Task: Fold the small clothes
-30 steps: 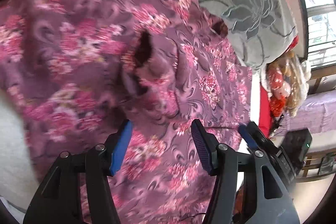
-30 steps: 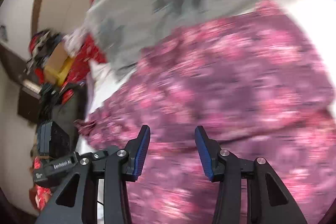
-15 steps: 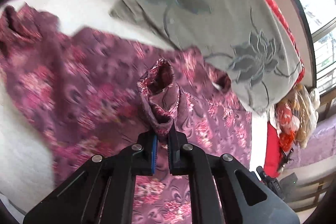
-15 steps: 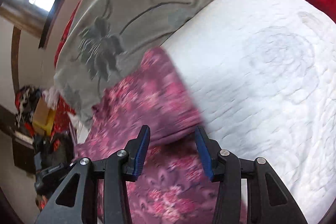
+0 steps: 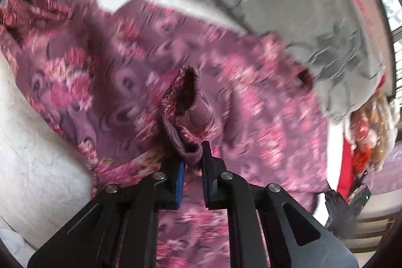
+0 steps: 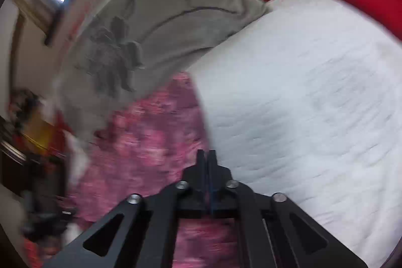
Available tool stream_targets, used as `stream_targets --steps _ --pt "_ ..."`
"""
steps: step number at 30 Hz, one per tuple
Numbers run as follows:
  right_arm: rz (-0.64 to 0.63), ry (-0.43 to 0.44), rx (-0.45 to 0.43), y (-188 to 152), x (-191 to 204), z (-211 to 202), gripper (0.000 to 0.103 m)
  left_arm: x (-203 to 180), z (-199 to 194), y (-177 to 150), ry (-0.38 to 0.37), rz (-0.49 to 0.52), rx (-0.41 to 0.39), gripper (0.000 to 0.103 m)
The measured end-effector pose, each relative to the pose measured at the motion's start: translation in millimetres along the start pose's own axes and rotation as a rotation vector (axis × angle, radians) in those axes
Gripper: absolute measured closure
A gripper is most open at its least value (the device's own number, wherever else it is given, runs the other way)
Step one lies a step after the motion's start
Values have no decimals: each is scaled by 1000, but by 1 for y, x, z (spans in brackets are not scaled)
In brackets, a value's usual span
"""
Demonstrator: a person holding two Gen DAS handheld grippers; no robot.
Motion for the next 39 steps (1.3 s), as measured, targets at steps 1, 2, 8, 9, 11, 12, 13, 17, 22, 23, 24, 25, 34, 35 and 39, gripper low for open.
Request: stream_targets --steps 1,2,8,9,11,12,13,17,22,23,24,25,34,35,39 --pt "-9 -60 47 -3 -8 10 103 3 0 -2 -10 -3 8 94" --pt "1 -68 97 -6 -17 17 103 6 -5 -4 -30 -7 6 95" --pt "-47 70 -8 0 8 -21 93 2 -48 -2 -125 -23 -133 82" --pt "-80 80 -7 -1 19 -20 90 -6 -45 0 -109 -4 -135 76" --pt "-134 64 5 -7 33 -11 70 -14 -33 2 -69 23 -125 72" --pt "-151 48 18 -12 37 -1 67 -17 -19 4 -28 42 -96 72" --pt "-164 27 47 -19 38 10 67 -18 -3 4 19 54 -53 72" --pt "-252 -113 13 -35 56 14 66 -9 5 0 21 45 -36 72" --pt "-375 41 3 -52 130 10 64 8 -22 3 -85 -14 -41 72" --pt "-396 62 29 -57 144 18 64 15 -32 6 -96 -23 -56 72" --pt "-417 81 58 -65 161 28 64 27 -46 11 -102 -33 -83 71" --pt "-436 97 81 -75 177 38 64 38 -58 18 -99 -41 -106 69" --pt "-543 162 182 -149 265 103 57 159 -134 84 120 -69 -247 52" --pt "-581 147 153 -155 266 102 54 170 -136 93 141 -61 -240 52" --pt "-719 107 24 -177 272 97 46 181 -132 112 168 43 -191 48"
Point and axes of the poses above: each gripper's, at about its wrist camera, not at the fingertips, and z roughly the way its jaws point, x to its left, y to its top, the point moved 2 cm from there along z, roughly the way its jaws point, and after that the axes turned 3 degrees about z, right-handed, at the moved point
